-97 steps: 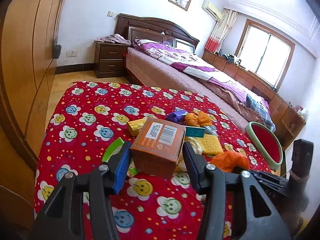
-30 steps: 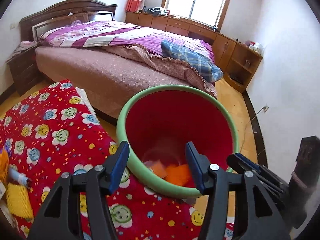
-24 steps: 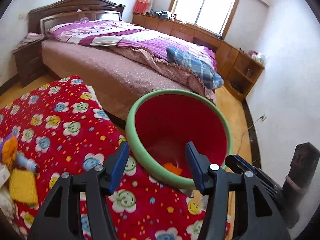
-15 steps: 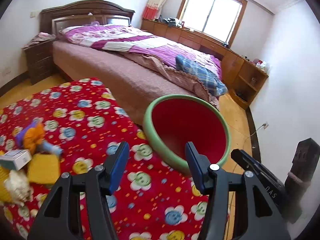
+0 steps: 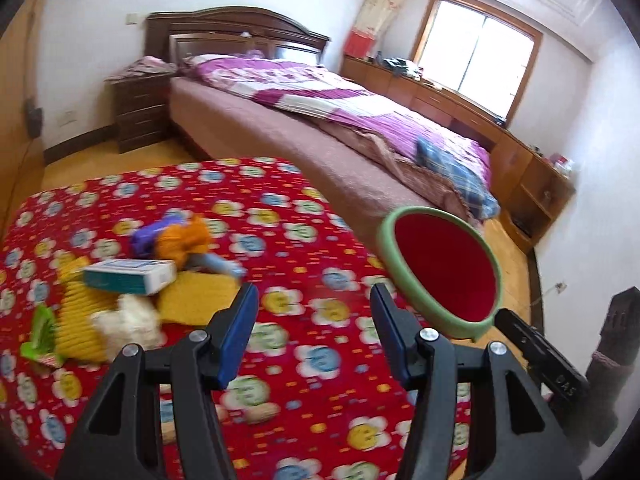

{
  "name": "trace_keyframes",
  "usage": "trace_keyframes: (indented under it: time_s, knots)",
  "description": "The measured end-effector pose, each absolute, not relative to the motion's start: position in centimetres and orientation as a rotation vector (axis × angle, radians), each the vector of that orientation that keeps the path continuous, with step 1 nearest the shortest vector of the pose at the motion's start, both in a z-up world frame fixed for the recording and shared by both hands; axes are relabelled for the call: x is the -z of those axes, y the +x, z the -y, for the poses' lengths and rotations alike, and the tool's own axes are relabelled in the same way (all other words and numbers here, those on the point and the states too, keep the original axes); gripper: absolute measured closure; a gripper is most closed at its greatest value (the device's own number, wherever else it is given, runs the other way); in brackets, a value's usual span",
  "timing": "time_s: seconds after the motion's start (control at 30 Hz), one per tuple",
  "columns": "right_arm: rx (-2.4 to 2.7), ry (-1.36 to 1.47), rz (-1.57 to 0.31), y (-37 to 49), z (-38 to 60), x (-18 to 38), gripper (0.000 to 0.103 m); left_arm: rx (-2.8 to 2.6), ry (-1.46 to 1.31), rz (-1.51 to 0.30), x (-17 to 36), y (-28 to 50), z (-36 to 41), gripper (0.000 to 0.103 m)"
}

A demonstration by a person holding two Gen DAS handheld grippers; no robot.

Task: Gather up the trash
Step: 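Move both open tools from the bin back over the quilt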

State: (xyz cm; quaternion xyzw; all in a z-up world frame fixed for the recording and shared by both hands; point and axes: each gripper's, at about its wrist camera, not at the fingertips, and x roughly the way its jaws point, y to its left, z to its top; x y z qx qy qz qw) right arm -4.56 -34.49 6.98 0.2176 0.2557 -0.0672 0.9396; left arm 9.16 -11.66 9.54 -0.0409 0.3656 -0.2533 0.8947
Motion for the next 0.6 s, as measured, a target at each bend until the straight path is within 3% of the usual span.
trace_keyframes:
  time_s: [0.6]
  knots:
    - [0.052, 0.381, -0.605, -3.1, 28.2, -6.3, 0.054, 0.132, -0.091, -0.795, -6.4, 10.5, -4.2, 0.045]
